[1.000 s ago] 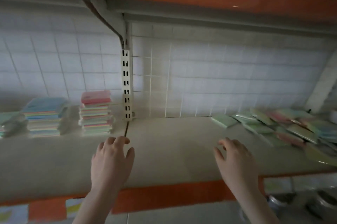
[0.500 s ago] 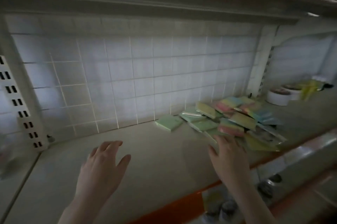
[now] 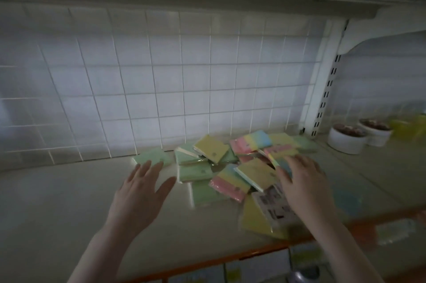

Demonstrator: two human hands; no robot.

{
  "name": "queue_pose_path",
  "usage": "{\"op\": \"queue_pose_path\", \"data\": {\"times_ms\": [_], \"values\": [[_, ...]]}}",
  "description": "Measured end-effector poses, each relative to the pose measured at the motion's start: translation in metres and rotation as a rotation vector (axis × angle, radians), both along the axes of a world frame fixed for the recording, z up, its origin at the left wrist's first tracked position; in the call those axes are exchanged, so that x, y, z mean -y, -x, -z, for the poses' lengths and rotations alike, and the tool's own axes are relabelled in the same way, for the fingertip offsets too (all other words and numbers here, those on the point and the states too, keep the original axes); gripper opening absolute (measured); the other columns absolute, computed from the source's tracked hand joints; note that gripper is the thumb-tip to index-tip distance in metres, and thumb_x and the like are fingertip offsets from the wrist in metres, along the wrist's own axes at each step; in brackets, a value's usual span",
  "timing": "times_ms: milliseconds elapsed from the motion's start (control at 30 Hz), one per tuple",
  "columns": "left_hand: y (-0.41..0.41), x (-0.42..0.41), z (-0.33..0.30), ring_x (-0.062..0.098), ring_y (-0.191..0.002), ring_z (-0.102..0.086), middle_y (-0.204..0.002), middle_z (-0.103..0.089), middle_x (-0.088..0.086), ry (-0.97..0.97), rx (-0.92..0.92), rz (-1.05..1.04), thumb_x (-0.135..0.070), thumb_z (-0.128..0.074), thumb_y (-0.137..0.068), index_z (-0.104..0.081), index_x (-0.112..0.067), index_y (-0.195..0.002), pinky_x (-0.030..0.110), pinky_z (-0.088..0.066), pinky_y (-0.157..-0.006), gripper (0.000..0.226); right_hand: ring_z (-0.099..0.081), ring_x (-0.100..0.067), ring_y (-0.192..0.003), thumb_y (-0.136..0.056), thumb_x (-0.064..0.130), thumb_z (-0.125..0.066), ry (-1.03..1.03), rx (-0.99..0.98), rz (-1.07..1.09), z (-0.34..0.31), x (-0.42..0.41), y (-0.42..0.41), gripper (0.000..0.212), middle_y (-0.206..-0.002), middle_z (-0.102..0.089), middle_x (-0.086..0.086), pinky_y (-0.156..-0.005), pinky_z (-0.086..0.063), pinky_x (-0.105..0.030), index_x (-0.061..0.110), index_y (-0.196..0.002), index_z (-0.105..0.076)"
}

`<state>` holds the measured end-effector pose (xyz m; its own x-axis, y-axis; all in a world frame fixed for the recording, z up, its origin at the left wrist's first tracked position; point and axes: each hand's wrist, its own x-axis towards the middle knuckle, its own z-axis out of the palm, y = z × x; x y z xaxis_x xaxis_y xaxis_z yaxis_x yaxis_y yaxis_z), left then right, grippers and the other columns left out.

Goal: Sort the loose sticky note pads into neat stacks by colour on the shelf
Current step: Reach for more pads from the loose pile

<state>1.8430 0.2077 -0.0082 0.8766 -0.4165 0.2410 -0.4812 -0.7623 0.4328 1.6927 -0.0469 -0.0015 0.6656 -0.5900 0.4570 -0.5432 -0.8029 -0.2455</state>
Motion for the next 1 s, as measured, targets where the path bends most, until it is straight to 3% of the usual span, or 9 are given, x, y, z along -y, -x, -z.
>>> {"op": "queue_pose_path", "data": {"times_ms": [333, 433, 533, 633, 767, 933, 1000], "values": [[0.001, 0.089, -0.007, 0.017, -0.147, -0.002, -0.160, -0.008, 0.000, -0.075, 0.029, -0.050, -0.055, -0.032, -0.095, -0.015, -0.026, -0.151, 0.039, -0.011, -0.117, 0.065, -0.051, -0.026, -0.109, -0.095, 0.051, -0.034, -0.181, -0.093, 0.029, -0.003, 0.056, -0.007, 0.053, -0.121, -0.054, -0.010, -0.087, -0.044, -0.035, 0.010, -0.127, -0.045], [-0.010, 0.109, -0.003, 0.018, -0.147, -0.001, -0.160, -0.008, 0.001, -0.052, 0.013, -0.073, -0.054, -0.033, -0.096, -0.015, -0.025, -0.151, 0.039, -0.009, -0.118, 0.065, -0.053, -0.024, -0.101, -0.092, 0.058, -0.037, -0.251, -0.096, 0.036, 0.000, 0.060, -0.017, 0.060, -0.116, -0.055, -0.009, -0.081, -0.043, -0.033, 0.008, -0.124, -0.045], [-0.016, 0.130, 0.004, 0.018, -0.147, -0.002, -0.160, -0.010, 0.001, -0.040, -0.025, -0.079, -0.054, -0.035, -0.096, -0.014, -0.023, -0.151, 0.039, -0.007, -0.118, 0.067, -0.053, -0.024, -0.109, -0.089, 0.058, -0.044, -0.319, -0.032, 0.029, 0.005, 0.063, -0.020, 0.065, -0.123, -0.055, -0.009, -0.087, -0.041, -0.034, 0.010, -0.132, -0.041], [-0.018, 0.140, 0.011, 0.019, -0.146, -0.010, -0.158, -0.016, 0.000, -0.057, -0.014, -0.087, -0.056, -0.037, -0.094, -0.017, -0.021, -0.151, 0.039, -0.011, -0.117, 0.069, -0.048, -0.026, -0.119, -0.088, 0.051, -0.054, -0.371, 0.050, 0.007, 0.007, 0.071, -0.022, 0.068, -0.133, -0.051, -0.010, -0.095, -0.038, -0.035, 0.010, -0.139, -0.037], [-0.022, 0.136, 0.011, 0.022, -0.131, -0.033, -0.144, -0.038, 0.000, -0.033, 0.015, -0.163, -0.055, -0.039, -0.093, -0.029, -0.023, -0.144, 0.037, -0.028, -0.106, 0.061, -0.047, -0.025, -0.119, -0.088, 0.047, -0.055, -0.330, 0.070, -0.026, 0.011, 0.076, -0.025, 0.064, -0.132, -0.052, -0.008, -0.096, -0.038, -0.035, 0.011, -0.138, -0.039], [-0.022, 0.139, 0.012, 0.024, -0.131, -0.032, -0.144, -0.038, 0.001, -0.044, -0.005, -0.184, -0.063, -0.034, -0.090, -0.028, -0.021, -0.144, 0.037, -0.028, -0.105, 0.069, -0.050, -0.024, -0.114, -0.076, 0.073, -0.041, -0.242, -0.002, 0.029, 0.017, 0.076, -0.029, 0.085, -0.128, -0.053, -0.007, -0.092, -0.041, -0.034, 0.011, -0.133, -0.042], [-0.023, 0.139, 0.011, 0.025, -0.128, -0.035, -0.140, -0.040, 0.002, -0.031, -0.007, -0.209, -0.064, -0.039, -0.088, -0.035, -0.019, -0.139, 0.037, -0.030, -0.103, 0.067, -0.050, -0.024, -0.112, -0.073, 0.077, -0.040, -0.234, -0.011, 0.034, 0.017, 0.075, -0.030, 0.086, -0.124, -0.054, -0.006, -0.089, -0.041, -0.033, 0.012, -0.129, -0.045]]}}
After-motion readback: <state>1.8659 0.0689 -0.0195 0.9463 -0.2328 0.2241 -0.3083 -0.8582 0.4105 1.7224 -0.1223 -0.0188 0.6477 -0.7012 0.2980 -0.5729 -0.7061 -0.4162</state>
